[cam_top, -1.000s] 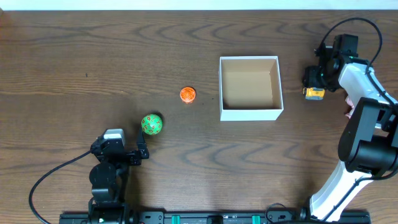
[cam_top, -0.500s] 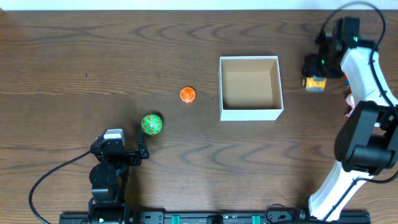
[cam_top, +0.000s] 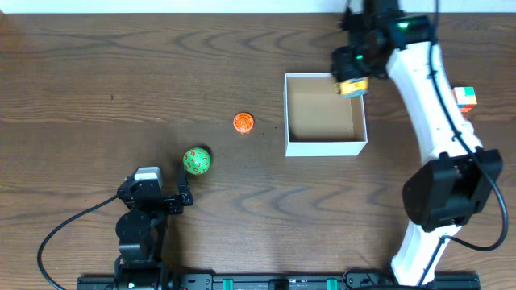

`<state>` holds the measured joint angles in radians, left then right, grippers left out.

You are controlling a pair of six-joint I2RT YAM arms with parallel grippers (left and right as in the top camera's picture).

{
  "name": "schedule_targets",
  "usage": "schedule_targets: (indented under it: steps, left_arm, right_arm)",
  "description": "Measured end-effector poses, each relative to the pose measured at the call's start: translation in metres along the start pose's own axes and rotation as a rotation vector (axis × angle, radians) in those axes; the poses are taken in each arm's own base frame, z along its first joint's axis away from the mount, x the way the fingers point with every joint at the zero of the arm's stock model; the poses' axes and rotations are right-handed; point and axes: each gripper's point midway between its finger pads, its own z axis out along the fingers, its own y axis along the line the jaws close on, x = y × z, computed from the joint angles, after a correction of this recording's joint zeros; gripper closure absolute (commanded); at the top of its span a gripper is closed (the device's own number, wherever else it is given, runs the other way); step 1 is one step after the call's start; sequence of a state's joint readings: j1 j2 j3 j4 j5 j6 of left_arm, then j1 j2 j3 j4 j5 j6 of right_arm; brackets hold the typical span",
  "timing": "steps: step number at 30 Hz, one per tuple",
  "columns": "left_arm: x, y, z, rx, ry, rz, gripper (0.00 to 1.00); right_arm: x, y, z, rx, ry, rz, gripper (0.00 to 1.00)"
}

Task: Pack container
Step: 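Carry the vehicle with right gripper over the white box and lower it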

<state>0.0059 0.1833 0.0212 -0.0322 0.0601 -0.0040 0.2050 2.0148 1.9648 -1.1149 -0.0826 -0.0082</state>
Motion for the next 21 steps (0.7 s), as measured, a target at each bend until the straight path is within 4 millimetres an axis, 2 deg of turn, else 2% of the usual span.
schedule_targets:
  steps: [2, 6, 10, 17, 21]
  left_arm:
    - [0.0, 0.0, 0.0, 0.0, 0.0, 0.0, 0.02]
    - [0.0, 0.0, 0.0, 0.0, 0.0, 0.0, 0.02]
    - [0.0, 0.0, 0.0, 0.0, 0.0, 0.0, 0.02]
    - [0.0, 0.0, 0.0, 0.0, 0.0, 0.0, 0.02]
    - [0.0, 0.0, 0.0, 0.0, 0.0, 0.0, 0.02]
  right_arm:
    - [-0.002, 0.012, 0.001, -0.01, -0.006, 0.01, 0.57]
    - [-0.001, 0.022, 0.002, -0.004, -0.005, 0.062, 0.56]
    - [0.002, 0.02, 0.006, 0.03, 0.0, 0.122, 0.54]
    - [0.032, 0.013, 0.037, 0.07, 0.076, 0.188, 0.51]
    - [0.039, 0.012, 0.046, 0.076, 0.088, 0.203, 0.51]
